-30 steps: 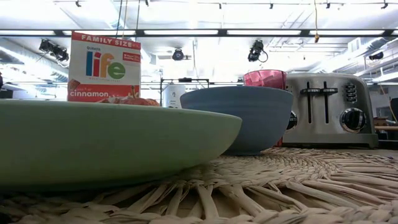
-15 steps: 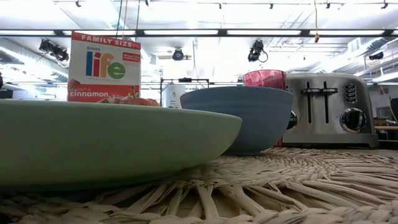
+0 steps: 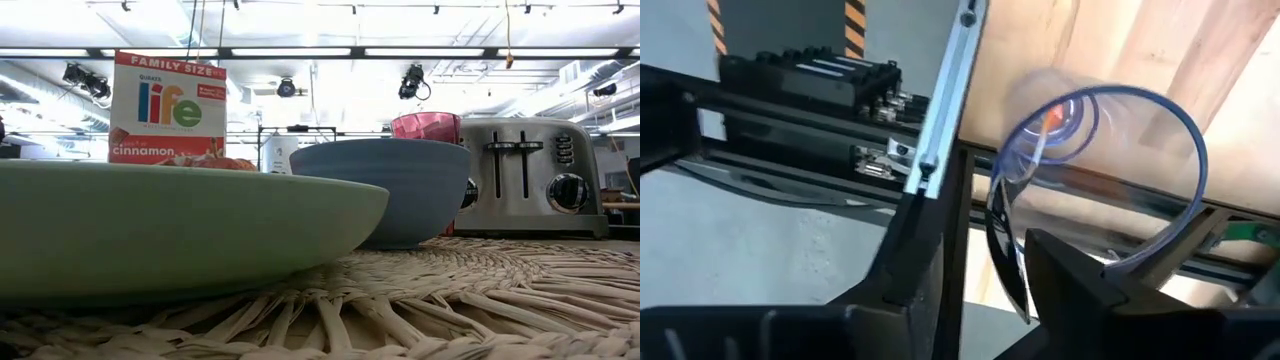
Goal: Arrange a breakfast setting
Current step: Put the orange spoon on the brown tablemat to the right of the blue bowl
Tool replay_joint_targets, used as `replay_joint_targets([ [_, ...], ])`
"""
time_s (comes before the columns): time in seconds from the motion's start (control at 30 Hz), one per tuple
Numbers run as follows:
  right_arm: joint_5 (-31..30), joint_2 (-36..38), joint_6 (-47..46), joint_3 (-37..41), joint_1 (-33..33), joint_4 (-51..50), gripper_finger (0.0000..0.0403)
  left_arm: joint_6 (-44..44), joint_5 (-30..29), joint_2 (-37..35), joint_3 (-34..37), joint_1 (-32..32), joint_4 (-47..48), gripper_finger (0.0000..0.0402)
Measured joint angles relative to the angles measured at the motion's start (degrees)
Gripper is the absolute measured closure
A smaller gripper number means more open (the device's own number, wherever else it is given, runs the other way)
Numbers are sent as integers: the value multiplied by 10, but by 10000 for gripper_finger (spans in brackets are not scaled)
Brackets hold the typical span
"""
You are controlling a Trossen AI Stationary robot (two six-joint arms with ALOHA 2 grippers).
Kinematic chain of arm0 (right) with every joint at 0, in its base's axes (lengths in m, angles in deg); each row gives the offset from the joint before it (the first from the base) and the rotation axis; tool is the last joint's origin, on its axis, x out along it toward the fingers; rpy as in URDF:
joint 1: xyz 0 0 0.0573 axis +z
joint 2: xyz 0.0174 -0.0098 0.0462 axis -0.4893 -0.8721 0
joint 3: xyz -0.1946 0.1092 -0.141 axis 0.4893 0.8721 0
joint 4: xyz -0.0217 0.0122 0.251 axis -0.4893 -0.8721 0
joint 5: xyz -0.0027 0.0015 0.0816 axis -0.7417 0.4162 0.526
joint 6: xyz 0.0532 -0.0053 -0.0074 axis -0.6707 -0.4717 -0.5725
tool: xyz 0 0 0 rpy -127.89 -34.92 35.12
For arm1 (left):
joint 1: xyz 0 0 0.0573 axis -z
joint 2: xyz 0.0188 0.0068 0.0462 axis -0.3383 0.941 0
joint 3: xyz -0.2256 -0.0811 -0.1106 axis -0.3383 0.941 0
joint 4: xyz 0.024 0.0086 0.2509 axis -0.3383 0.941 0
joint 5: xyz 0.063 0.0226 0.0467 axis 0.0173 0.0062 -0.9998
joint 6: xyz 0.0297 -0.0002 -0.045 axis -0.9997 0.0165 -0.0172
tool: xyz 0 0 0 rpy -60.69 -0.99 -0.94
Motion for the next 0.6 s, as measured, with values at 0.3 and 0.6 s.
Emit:
replay_joint_targets([
  [0.3, 1, 0, 4, 7, -1, -10, 311, 0, 0, 0, 0, 0, 0, 194],
  [0.6, 5, 3, -1, 7, -2, -33, 350, -1, 0, 0, 0, 0, 0, 194],
])
